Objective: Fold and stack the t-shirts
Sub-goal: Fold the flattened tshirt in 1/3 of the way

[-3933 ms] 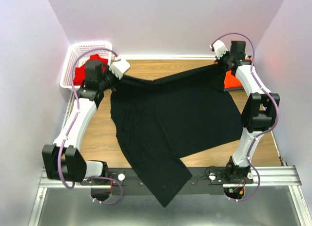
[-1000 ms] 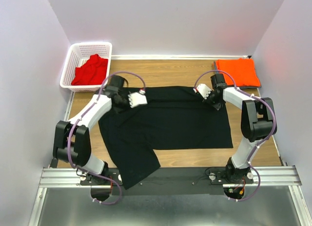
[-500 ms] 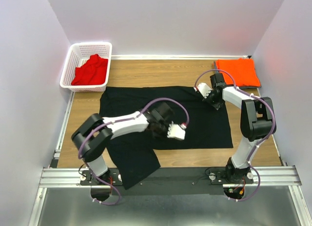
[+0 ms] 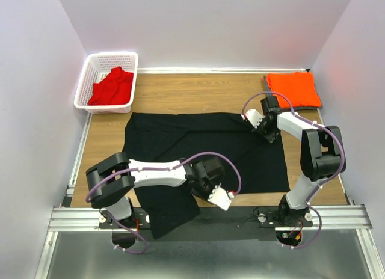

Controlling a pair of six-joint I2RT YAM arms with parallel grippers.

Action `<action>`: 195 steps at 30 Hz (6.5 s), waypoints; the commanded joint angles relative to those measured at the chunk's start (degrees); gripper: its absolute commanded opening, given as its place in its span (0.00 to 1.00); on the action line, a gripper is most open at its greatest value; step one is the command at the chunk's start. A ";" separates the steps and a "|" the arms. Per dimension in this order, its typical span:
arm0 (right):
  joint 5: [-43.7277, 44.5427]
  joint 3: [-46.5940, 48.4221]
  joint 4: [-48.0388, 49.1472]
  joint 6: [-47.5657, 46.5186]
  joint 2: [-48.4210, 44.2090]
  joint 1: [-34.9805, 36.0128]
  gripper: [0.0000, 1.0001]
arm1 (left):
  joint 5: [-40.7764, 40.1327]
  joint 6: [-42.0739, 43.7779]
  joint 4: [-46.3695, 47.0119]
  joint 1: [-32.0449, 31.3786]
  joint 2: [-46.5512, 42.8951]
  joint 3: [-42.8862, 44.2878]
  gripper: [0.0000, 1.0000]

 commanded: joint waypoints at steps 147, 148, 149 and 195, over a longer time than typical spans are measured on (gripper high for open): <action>-4.04 17.52 -10.20 -2.84 8.43 -7.79 0.01 | -1.94 3.94 -18.71 59.85 -5.90 4.83 0.00; -4.04 17.25 -10.20 -2.84 8.52 -7.88 0.01 | -2.12 3.41 -18.27 59.94 -5.55 4.66 0.00; -3.78 16.82 -10.29 -3.02 8.43 -7.88 0.01 | -2.47 2.28 -17.56 59.85 -5.02 4.83 0.00; -1.58 13.82 -9.94 -5.57 6.32 -7.88 0.01 | -4.23 -5.03 -30.57 47.02 -8.09 9.23 0.00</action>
